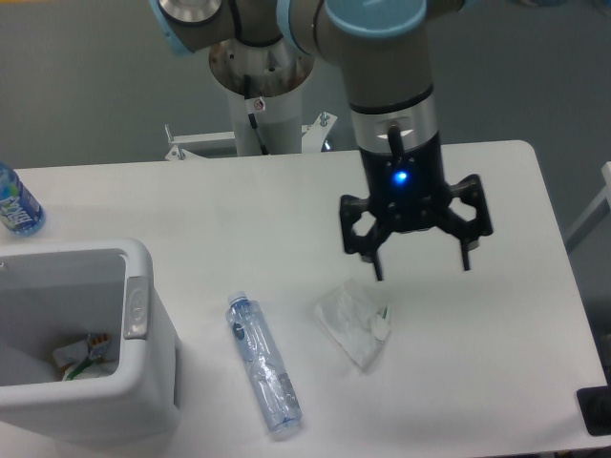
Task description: Open the trash can
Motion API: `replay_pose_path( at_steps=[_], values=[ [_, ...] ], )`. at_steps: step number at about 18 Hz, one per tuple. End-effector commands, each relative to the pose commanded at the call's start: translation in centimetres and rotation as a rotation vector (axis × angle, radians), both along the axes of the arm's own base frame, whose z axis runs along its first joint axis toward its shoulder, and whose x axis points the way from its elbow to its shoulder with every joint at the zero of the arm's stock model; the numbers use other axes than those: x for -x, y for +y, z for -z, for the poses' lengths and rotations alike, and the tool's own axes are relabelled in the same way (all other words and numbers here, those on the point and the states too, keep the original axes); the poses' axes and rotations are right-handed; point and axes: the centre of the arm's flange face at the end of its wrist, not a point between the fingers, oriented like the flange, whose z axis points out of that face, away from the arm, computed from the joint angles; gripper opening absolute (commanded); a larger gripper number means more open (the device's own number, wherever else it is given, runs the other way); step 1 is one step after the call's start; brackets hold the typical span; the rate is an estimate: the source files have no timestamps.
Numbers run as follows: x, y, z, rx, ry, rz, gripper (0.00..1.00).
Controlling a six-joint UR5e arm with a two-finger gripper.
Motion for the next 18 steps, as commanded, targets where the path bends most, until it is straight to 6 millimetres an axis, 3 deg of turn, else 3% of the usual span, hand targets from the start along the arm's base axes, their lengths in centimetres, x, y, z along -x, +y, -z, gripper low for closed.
replay_pose_path(
  at_steps=[8, 18],
  values=[
    [-0.2, -4.3, 1.4, 0.179, 0.005, 0.144, 1.0],
    [0.0, -4.8, 1.5, 0.186, 0.005, 0.148, 1.0]
  ],
)
